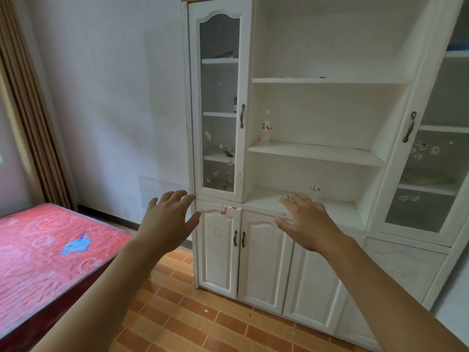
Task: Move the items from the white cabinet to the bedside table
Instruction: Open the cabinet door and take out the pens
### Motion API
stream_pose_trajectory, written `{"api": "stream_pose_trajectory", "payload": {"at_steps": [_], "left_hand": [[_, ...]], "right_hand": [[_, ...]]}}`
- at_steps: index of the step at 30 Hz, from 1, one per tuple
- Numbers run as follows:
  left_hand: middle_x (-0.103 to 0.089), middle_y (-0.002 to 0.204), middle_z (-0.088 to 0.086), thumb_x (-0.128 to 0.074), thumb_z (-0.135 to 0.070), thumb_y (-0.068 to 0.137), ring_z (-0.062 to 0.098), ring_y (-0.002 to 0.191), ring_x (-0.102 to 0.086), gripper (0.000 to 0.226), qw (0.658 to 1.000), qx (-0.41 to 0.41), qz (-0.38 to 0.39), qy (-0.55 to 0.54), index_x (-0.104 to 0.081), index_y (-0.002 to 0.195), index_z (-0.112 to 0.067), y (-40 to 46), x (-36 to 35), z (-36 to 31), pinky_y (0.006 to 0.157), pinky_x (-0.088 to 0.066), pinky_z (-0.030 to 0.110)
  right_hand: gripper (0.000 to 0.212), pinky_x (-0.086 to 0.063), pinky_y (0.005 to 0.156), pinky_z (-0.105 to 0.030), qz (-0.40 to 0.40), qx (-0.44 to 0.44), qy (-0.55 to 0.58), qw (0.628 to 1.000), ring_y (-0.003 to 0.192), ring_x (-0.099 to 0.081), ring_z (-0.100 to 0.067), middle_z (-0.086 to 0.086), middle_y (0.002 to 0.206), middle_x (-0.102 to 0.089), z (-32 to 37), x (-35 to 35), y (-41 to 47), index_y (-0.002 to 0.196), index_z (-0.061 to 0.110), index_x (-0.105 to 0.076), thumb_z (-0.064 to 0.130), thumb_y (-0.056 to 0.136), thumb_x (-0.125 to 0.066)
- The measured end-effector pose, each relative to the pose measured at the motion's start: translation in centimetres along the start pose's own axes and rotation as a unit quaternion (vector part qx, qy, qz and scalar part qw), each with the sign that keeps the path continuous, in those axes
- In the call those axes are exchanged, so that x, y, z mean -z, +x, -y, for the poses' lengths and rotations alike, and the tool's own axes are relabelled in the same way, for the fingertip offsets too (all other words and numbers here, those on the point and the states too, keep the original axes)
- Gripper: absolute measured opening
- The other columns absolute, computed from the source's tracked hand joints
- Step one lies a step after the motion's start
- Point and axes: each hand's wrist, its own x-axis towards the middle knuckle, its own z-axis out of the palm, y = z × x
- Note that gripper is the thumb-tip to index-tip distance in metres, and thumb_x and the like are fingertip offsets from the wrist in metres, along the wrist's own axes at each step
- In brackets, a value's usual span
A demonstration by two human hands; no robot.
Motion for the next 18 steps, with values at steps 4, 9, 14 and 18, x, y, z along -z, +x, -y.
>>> {"api": "stream_pose_trajectory", "payload": {"at_steps": [4,9,14,18], "left_hand": [[-0.044,0.158,-0.003,-0.039,-0.058,0.102,0.025,0.146,-0.04,0.058,1.0,-0.008,0.001,-0.019,-0.044,0.151,-0.028,6.0,-2.3,2.9,0.119,-0.034,0.053],[-0.044,0.158,-0.004,-0.038,-0.059,0.103,0.024,0.146,-0.04,0.057,0.999,-0.032,-0.004,-0.041,-0.044,0.152,-0.03,14.2,-4.6,6.8,0.119,-0.032,0.051],[-0.047,0.156,-0.003,-0.04,-0.057,0.102,0.024,0.145,-0.041,0.056,0.996,-0.071,-0.009,-0.05,-0.045,0.15,-0.03,21.3,-7.5,9.0,0.118,-0.034,0.05],[-0.049,0.155,0.0,-0.043,-0.054,0.101,0.026,0.143,-0.043,0.057,0.994,-0.087,0.001,-0.071,-0.044,0.152,-0.028,25.3,-10.7,9.6,0.116,-0.037,0.051]], "right_hand": [[0.065,-0.023,0.123,-0.048,-0.005,-0.014,-0.005,1.0,0.153,-0.024,-0.019,0.001,0.167,-0.029,0.5,-1.3,6.1,0.158,0.026,-0.033,0.06,0.103,-0.038],[0.068,-0.019,0.126,-0.048,-0.02,-0.039,0.004,0.999,0.155,-0.021,-0.018,0.001,0.169,-0.026,1.5,-2.3,13.9,0.161,0.027,-0.029,0.062,0.103,-0.037],[0.069,-0.019,0.126,-0.049,-0.022,-0.069,0.007,0.997,0.156,-0.02,-0.019,0.0,0.17,-0.024,1.5,-4.2,19.9,0.162,0.027,-0.028,0.062,0.102,-0.037],[0.069,-0.019,0.125,-0.049,-0.011,-0.091,-0.002,0.996,0.156,-0.021,-0.019,0.001,0.17,-0.025,0.6,-6.1,22.7,0.161,0.028,-0.029,0.062,0.102,-0.037]]}}
